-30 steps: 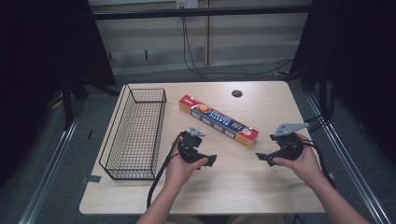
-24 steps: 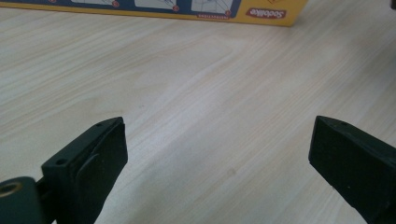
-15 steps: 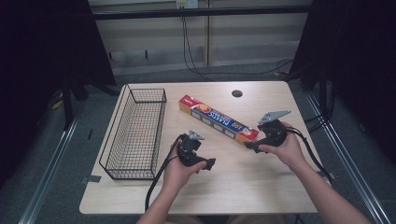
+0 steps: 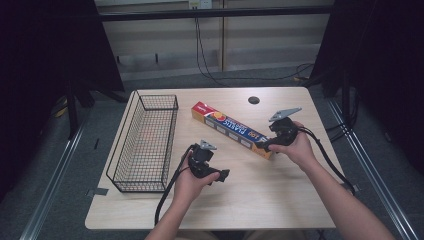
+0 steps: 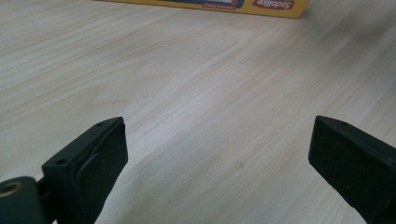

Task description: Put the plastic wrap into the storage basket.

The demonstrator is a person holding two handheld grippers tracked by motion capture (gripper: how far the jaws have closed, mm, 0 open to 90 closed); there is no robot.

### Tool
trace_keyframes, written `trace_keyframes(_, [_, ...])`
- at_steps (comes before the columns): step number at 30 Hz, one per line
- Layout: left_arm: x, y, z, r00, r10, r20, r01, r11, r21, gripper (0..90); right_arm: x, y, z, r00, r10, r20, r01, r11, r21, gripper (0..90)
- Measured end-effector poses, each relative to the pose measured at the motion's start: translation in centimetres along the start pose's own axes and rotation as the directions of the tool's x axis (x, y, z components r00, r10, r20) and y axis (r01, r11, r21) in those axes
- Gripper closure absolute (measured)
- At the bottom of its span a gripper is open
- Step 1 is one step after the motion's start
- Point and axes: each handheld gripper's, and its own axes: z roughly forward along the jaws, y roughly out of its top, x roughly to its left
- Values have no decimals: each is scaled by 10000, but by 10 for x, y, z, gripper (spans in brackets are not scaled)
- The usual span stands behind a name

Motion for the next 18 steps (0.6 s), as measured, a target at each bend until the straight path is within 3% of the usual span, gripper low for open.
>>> trace_keyframes(7, [1,1,0,9998,-187,92,187,9998,-86,47,-2,9,14,9999,119,-39,-119,9999,4,90])
trace_keyframes(10, [2,1,0,9999,2,105,-2,10000,43,48,-3,13,20,9999,127,-36,-127,9999,71,89])
trace_keyframes(18, [1,1,1,9999,-85,128,86,9999,-54,48,-6,16,30,9998,220,-11,-219,9996,194,105])
